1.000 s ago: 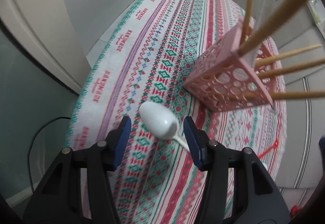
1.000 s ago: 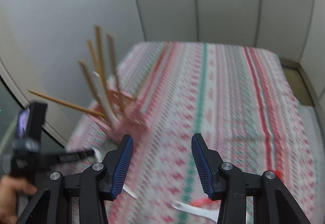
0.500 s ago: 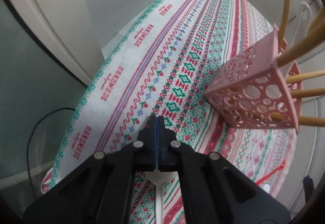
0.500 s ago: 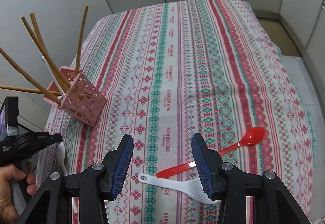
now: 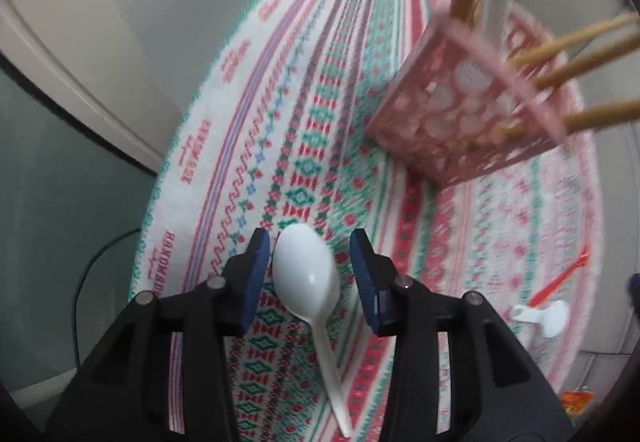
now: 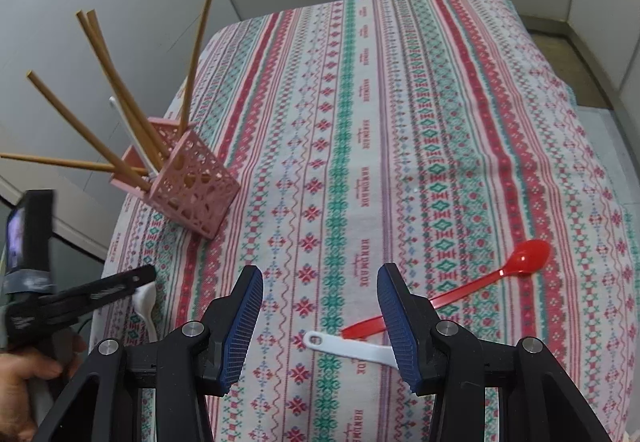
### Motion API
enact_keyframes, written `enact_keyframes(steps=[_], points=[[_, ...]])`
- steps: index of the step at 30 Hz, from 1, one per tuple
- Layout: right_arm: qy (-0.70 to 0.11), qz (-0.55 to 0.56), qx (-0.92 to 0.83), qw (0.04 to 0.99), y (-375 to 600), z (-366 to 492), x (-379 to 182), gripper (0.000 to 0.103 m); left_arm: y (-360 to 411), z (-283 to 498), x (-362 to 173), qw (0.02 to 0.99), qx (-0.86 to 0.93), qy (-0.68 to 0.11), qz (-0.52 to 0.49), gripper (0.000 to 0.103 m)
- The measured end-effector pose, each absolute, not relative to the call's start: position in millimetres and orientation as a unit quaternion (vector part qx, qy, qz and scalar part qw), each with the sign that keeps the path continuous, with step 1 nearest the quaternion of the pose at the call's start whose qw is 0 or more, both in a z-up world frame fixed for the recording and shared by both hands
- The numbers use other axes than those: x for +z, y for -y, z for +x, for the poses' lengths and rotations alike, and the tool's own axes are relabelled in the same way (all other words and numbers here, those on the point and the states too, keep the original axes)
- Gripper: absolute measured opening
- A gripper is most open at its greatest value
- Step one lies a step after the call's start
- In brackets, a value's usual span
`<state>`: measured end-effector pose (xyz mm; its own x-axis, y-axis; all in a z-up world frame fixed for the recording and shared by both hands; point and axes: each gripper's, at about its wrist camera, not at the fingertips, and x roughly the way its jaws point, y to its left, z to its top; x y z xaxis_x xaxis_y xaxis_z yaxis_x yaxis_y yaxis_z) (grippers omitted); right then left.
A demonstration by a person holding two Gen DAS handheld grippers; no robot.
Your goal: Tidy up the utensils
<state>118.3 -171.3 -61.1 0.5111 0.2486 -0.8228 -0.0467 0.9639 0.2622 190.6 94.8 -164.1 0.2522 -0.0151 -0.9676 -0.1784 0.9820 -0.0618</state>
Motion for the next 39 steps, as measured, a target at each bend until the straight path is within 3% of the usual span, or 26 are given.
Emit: enact_keyframes(steps=[2,8,12,19,27,32,39], points=[[-0.489,0.101,0.088,0.862,169.6,117.6,-62.0,0.053,-91.1,188.0,-165.6,0.787,0.059,-0.611,-0.061,0.035],[-0.494,0.104,0.080,0.860,175.6,118.0,-64.3,0.053,-97.5,196.2,-162.2,0.789,0.048,-0.607,-0.082,0.034],[-0.493,0.110,0.080,0.859,179.1,117.7,-63.3,0.053,-108.3,174.7,-130.8,0.814,0.010,-0.573,-0.092,0.034],[-0.490,0.116,0.081,0.860,179.1,118.3,-61.0,0.053,-89.1,126.8,-26.8,0.916,-0.054,-0.395,-0.034,0.034],[-0.490,0.118,0.076,0.861,184.1,117.9,-61.6,0.053,-74.5,137.0,38.0,0.978,-0.020,-0.208,-0.013,0.034],[-0.491,0.121,0.073,0.860,189.3,118.1,-62.8,0.053,-68.6,162.8,39.2,0.993,0.009,-0.118,0.005,0.034],[-0.493,0.122,0.071,0.858,194.4,117.7,-64.0,0.053,-57.3,190.6,16.3,0.997,0.018,-0.080,0.009,0.034]])
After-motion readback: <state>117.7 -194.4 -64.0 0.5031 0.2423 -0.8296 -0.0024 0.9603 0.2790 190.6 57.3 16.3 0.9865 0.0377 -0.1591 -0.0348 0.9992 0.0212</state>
